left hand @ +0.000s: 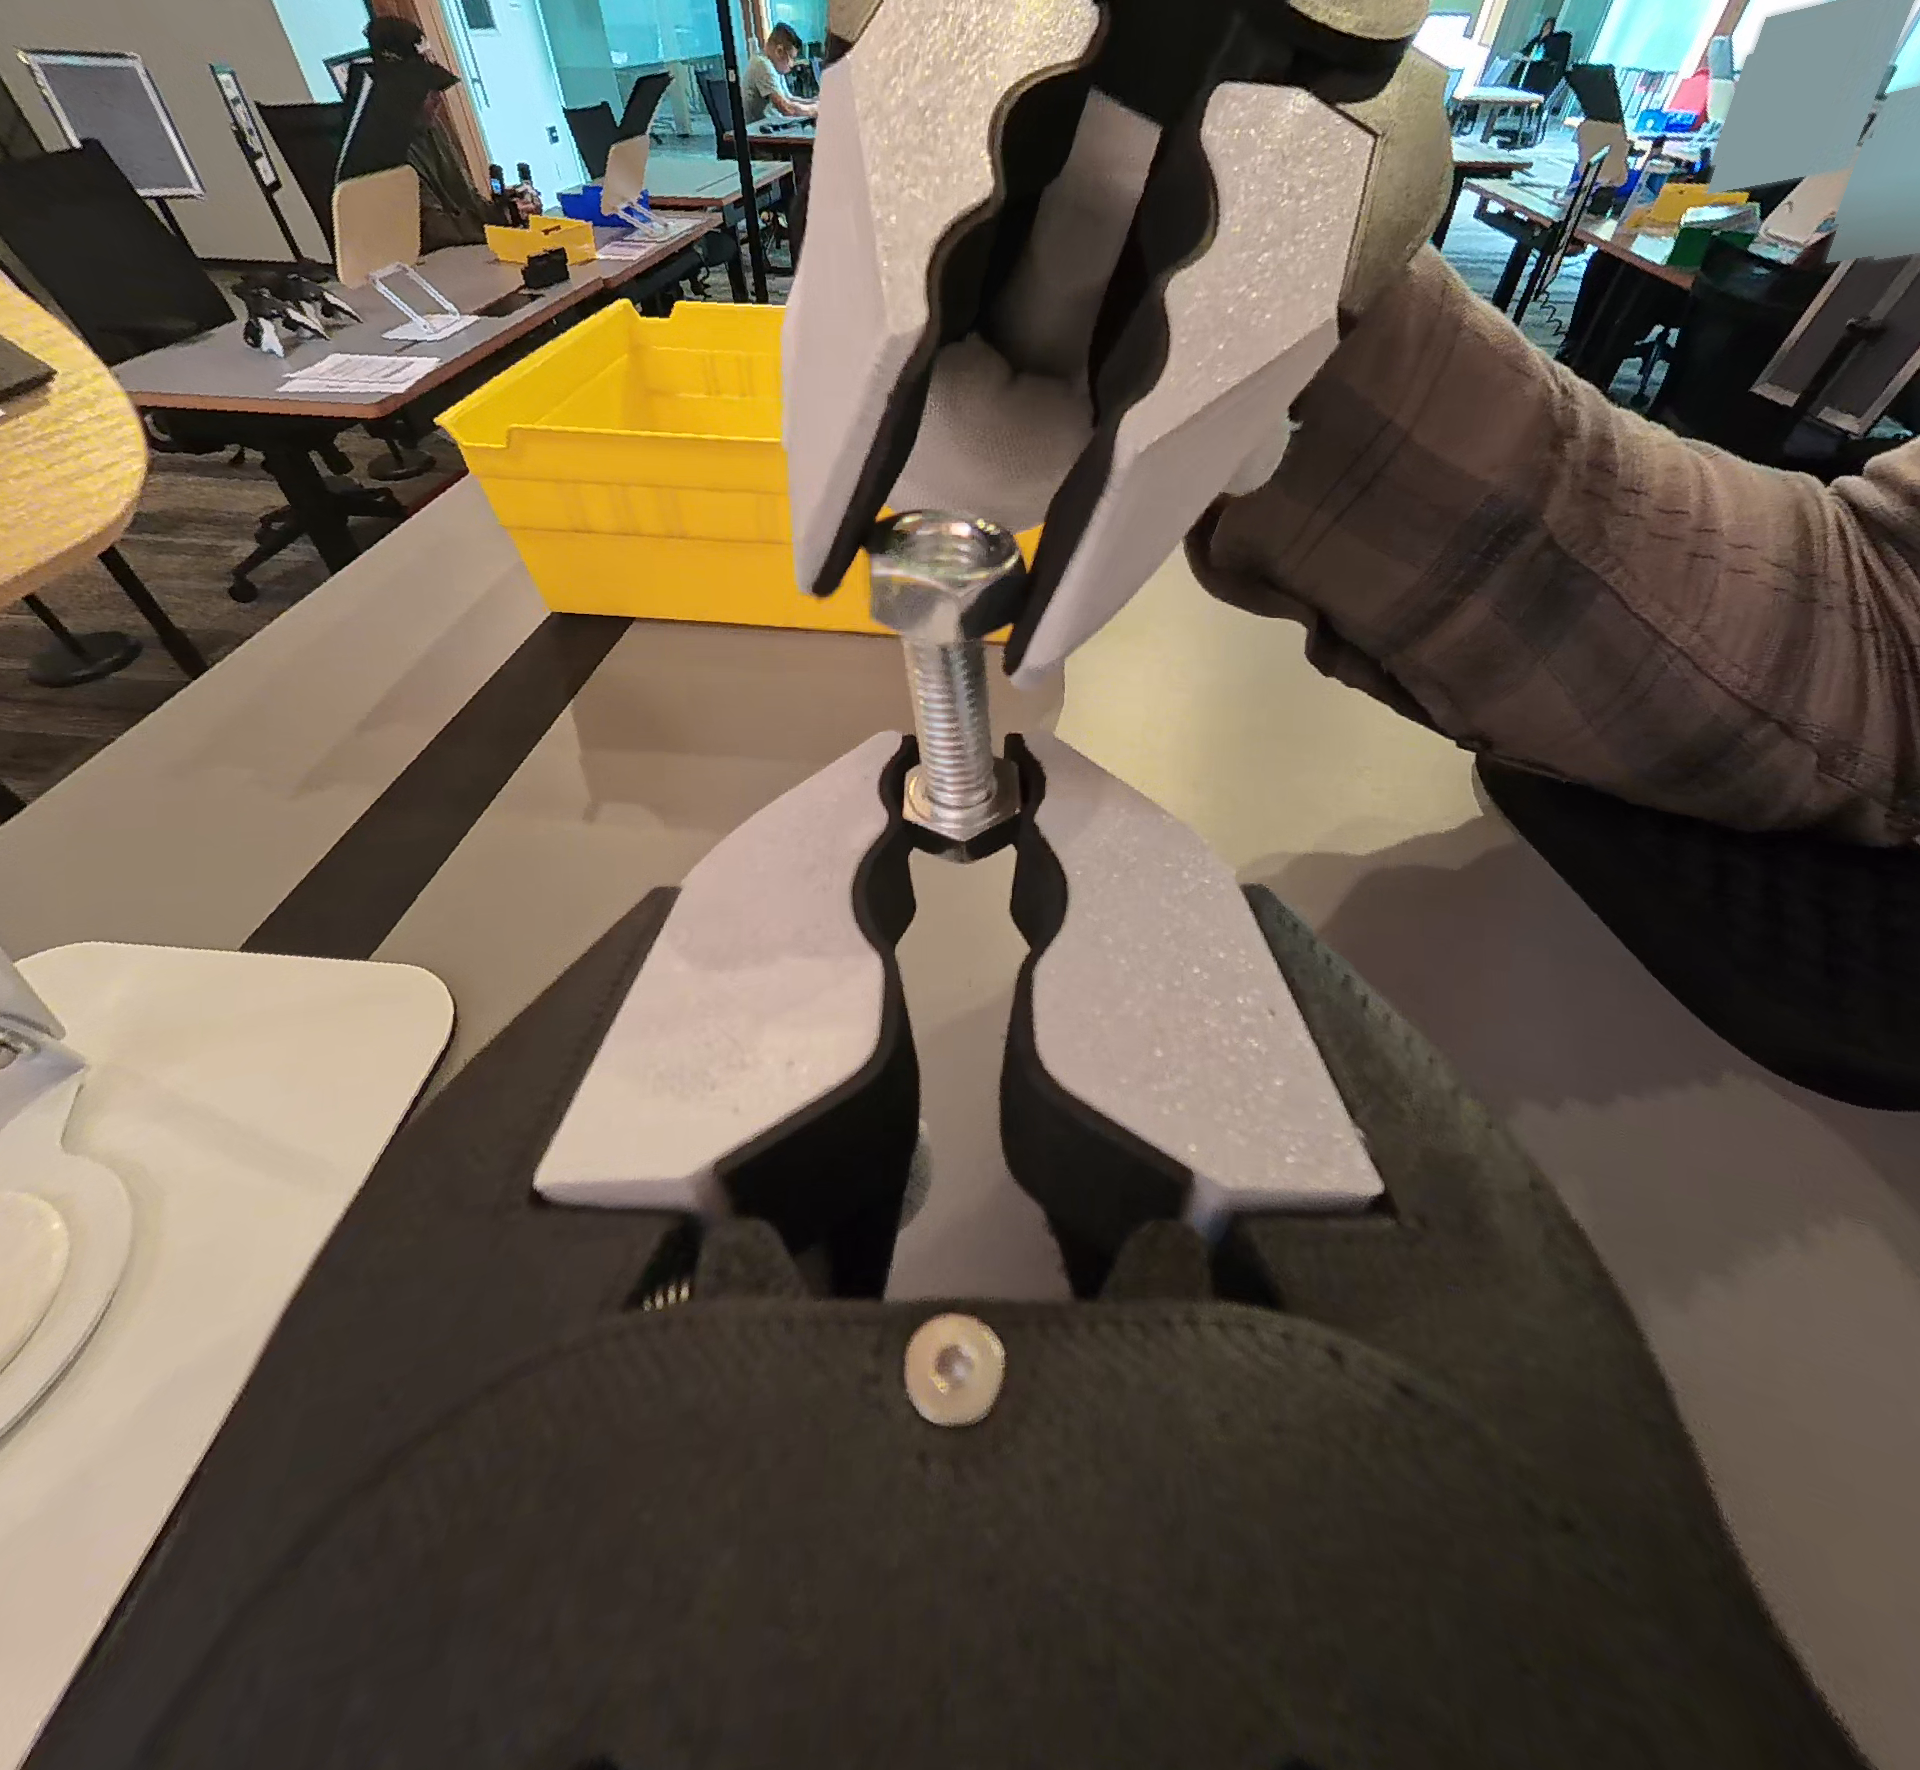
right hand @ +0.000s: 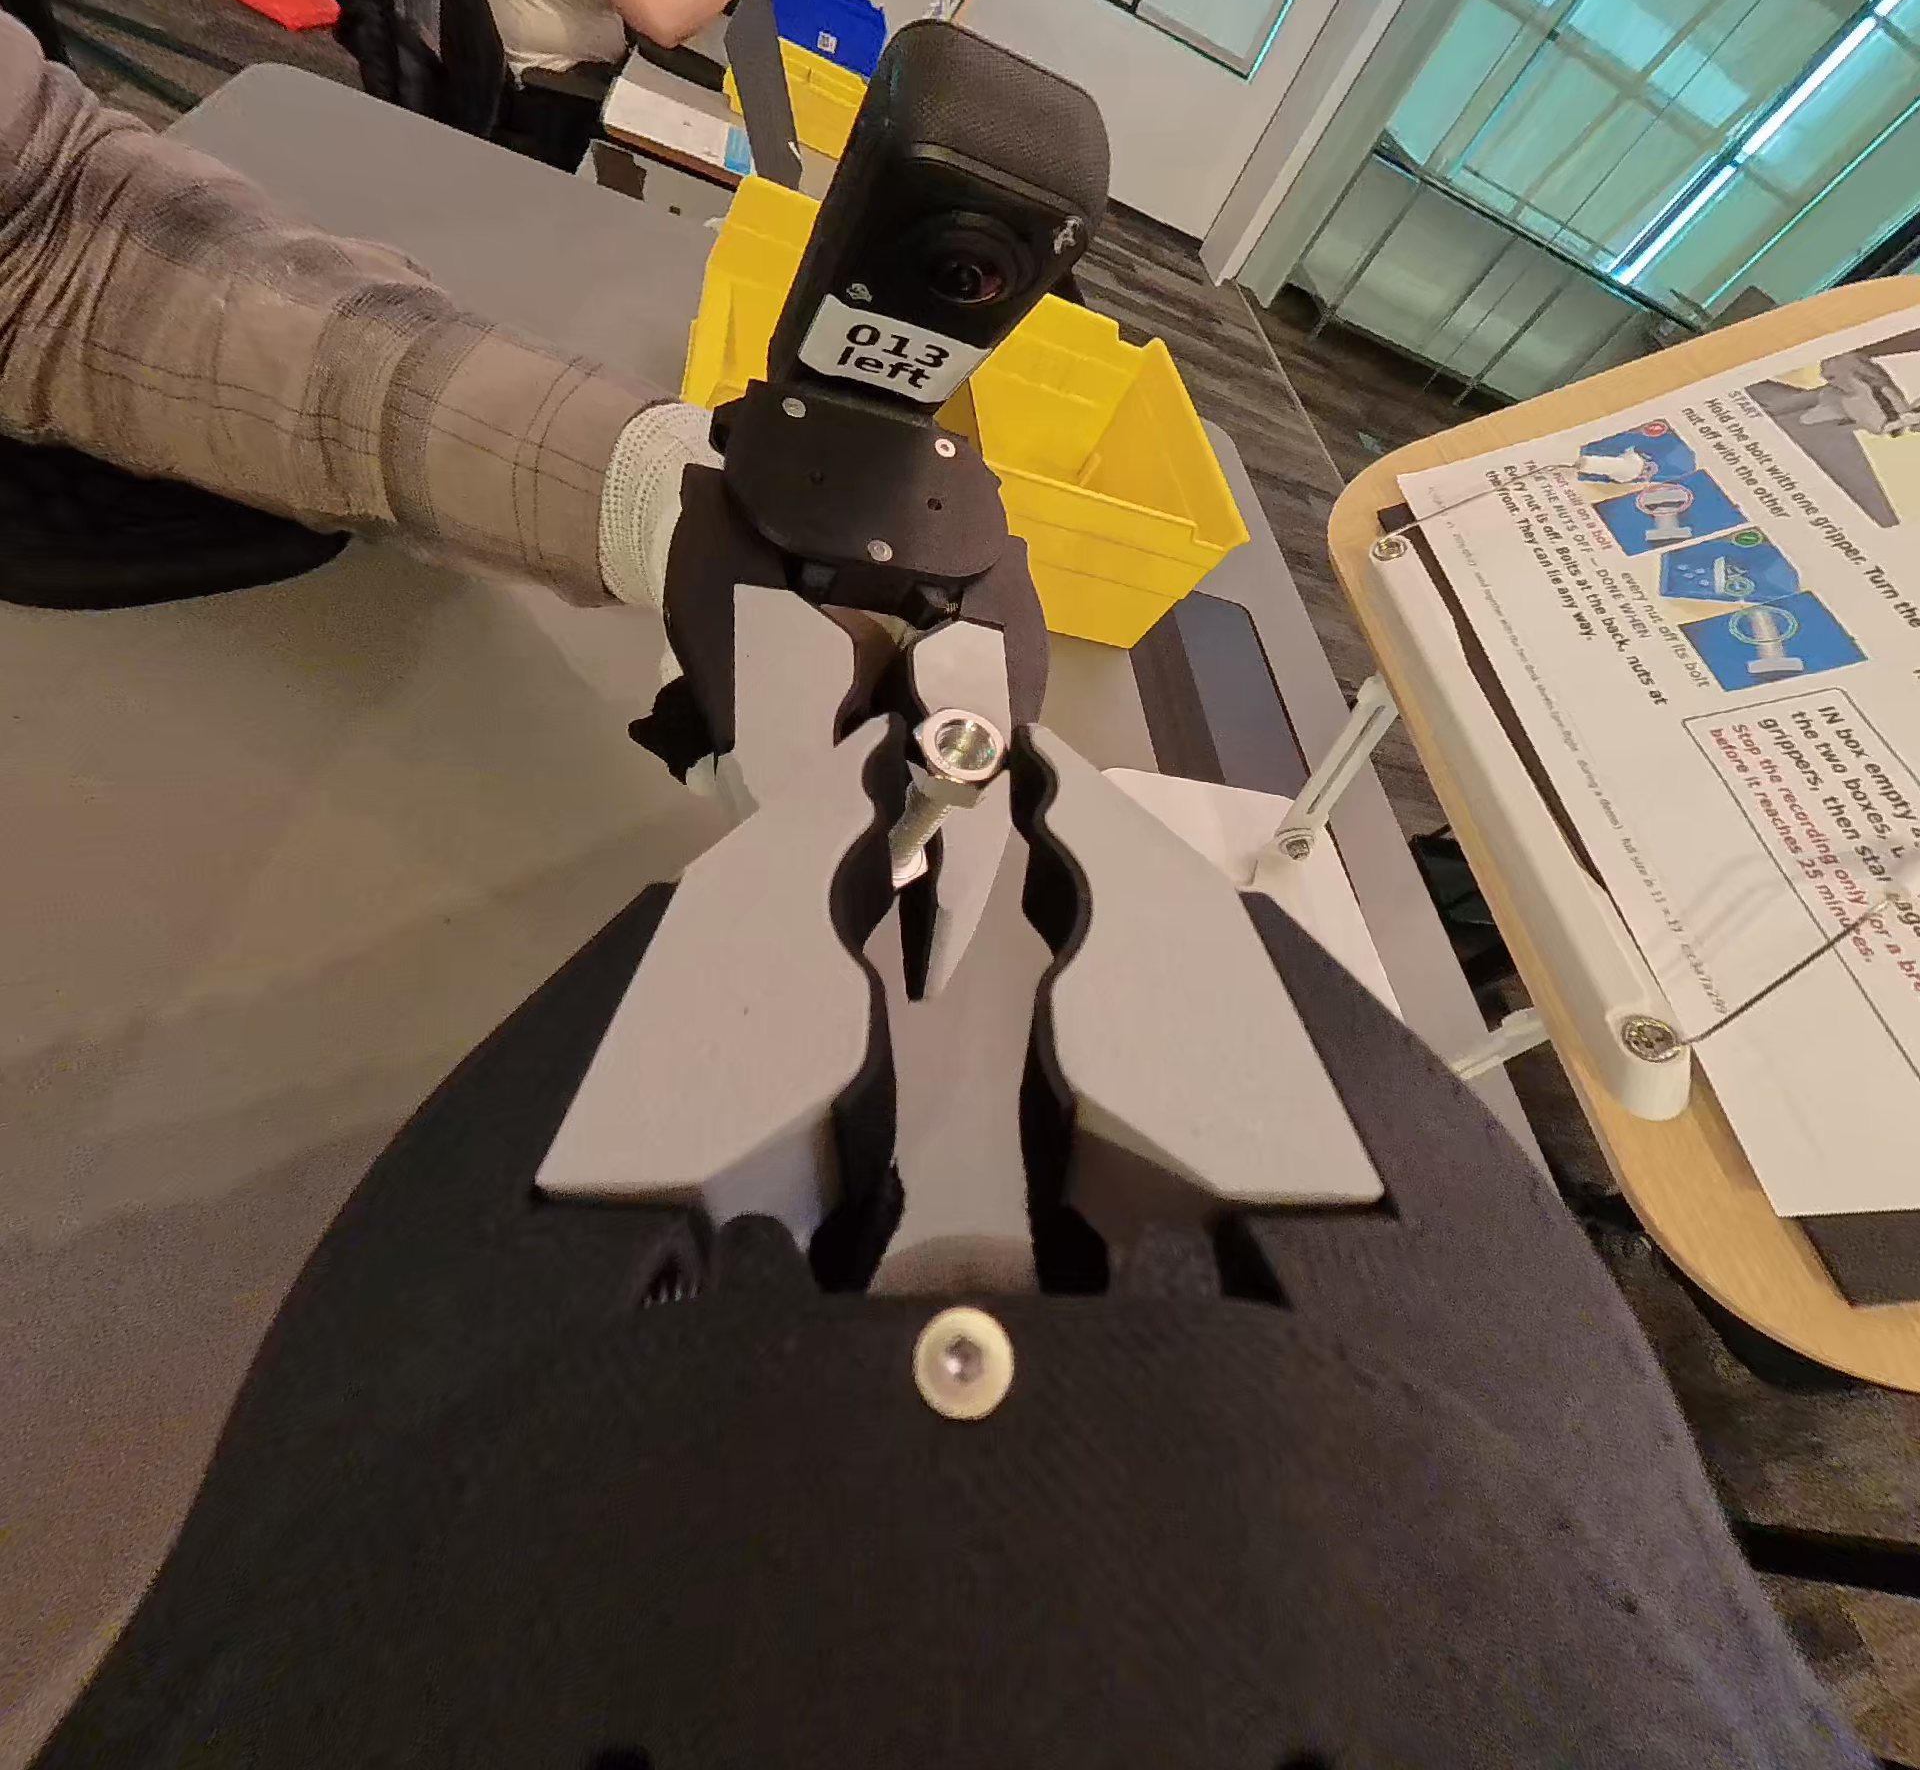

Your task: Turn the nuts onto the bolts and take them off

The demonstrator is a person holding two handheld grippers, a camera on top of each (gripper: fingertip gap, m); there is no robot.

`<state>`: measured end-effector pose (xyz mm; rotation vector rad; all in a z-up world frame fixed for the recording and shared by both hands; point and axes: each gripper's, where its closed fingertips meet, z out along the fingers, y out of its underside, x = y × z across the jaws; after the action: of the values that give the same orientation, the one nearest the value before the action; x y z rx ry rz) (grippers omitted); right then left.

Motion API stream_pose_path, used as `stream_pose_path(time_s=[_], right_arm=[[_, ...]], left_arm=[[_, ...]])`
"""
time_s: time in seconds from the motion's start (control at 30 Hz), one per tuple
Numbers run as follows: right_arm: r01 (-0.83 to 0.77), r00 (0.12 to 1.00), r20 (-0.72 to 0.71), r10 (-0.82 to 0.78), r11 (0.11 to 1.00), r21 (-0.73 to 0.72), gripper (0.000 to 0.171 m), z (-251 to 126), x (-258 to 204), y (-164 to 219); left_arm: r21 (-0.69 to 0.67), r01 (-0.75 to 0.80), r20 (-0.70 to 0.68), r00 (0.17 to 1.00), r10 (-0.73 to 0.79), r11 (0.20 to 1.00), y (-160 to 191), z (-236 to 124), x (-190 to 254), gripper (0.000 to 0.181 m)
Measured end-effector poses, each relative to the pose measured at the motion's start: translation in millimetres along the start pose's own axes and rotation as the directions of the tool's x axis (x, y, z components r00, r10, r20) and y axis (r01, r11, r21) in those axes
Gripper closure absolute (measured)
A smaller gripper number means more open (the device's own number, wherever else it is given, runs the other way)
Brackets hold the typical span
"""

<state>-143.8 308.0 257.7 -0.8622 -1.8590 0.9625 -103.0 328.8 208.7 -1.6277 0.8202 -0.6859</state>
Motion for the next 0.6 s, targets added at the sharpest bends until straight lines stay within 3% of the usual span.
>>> stream_pose_path(time_s=[0.6], right_arm=[[-0.081,0.994,-0.073,0.085,0.995,0.051,0.154,8.2,20.9,6.2]], left_arm=[[0.014,0.054,0.124,0.991,-0.056,0.998,1.9,-2.9,-25.2,0.166]])
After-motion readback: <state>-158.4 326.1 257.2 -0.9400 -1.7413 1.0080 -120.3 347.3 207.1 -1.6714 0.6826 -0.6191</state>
